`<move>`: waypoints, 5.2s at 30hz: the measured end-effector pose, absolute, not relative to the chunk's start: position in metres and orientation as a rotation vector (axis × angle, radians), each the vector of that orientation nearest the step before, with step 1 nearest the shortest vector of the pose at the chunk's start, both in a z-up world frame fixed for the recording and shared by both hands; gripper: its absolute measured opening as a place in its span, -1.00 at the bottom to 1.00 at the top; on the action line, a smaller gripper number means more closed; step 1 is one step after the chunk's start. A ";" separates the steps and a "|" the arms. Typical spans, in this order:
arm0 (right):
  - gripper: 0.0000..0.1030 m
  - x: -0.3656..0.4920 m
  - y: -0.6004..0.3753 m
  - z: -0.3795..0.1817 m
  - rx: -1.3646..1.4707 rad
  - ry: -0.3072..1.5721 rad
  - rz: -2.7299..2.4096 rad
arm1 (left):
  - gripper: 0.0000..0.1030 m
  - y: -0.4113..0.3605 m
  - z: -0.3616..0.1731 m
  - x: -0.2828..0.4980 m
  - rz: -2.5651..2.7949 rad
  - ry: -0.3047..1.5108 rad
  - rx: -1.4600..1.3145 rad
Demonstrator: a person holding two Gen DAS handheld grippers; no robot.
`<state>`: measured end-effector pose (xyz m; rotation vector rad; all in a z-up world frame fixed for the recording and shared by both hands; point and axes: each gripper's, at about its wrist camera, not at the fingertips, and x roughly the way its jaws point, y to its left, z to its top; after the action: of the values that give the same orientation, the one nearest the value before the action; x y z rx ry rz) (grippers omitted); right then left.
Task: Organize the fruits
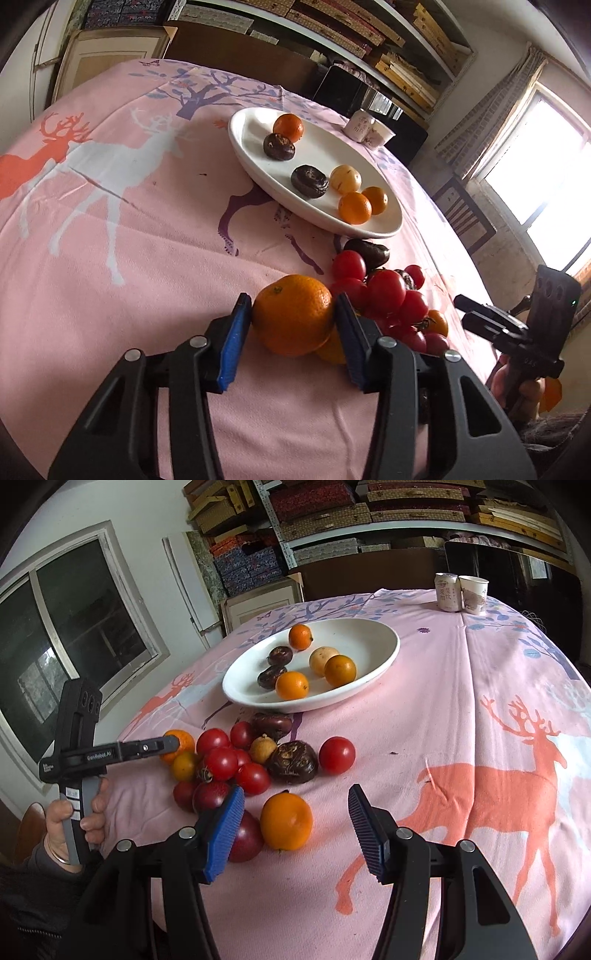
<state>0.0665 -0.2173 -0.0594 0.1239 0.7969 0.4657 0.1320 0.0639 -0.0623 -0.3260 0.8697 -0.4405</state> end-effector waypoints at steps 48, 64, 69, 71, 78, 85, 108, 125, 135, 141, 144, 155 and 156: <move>-0.08 0.230 -0.189 -0.028 0.253 0.820 0.467 | 0.19 0.008 -0.008 0.245 -0.364 0.781 -0.123; 0.23 0.104 -0.242 -0.057 0.292 0.790 0.404 | 0.38 0.015 -0.034 0.098 -0.439 0.800 0.062; 0.23 0.087 -0.235 -0.065 0.288 0.807 0.415 | 0.05 0.005 -0.050 0.096 -0.442 0.852 0.071; 0.23 0.082 -0.231 -0.063 0.276 0.803 0.419 | -0.07 0.003 -0.053 0.101 -0.425 0.858 0.074; 0.23 0.072 -0.229 -0.056 0.244 0.797 0.434 | -0.18 0.010 -0.062 0.121 -0.473 0.903 -0.024; 0.23 0.064 -0.208 -0.062 0.202 0.852 0.561 | -0.29 0.018 -0.068 0.131 -0.520 0.920 -0.150; -0.24 0.089 -0.225 -0.051 0.307 0.816 0.606 | -0.29 0.017 -0.012 0.122 -0.515 0.766 -0.141; 0.11 0.258 -0.221 -0.026 0.357 0.802 0.449 | 0.13 -0.048 -0.015 0.248 -0.450 0.839 -0.048; 0.16 0.175 -0.234 -0.031 0.291 0.745 0.448 | 0.35 -0.021 -0.005 0.161 -0.489 0.766 0.024; 0.22 0.115 -0.227 -0.051 0.257 0.812 0.529 | 0.35 -0.007 -0.029 0.110 -0.472 0.817 0.089; 0.21 0.085 -0.204 -0.062 0.192 0.860 0.631 | 0.35 -0.006 -0.044 0.094 -0.473 0.844 0.118; 0.12 0.032 -0.130 -0.078 -0.067 0.889 0.712 | 0.35 -0.002 -0.054 0.078 -0.436 0.857 0.126; -0.09 0.030 -0.127 -0.080 -0.100 0.879 0.680 | 0.35 -0.004 -0.055 0.077 -0.438 0.859 0.133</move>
<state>0.0300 -0.1273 -0.0803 -0.1002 0.8790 0.6799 0.0769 -0.0040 -0.0547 0.1328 0.8586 -0.4382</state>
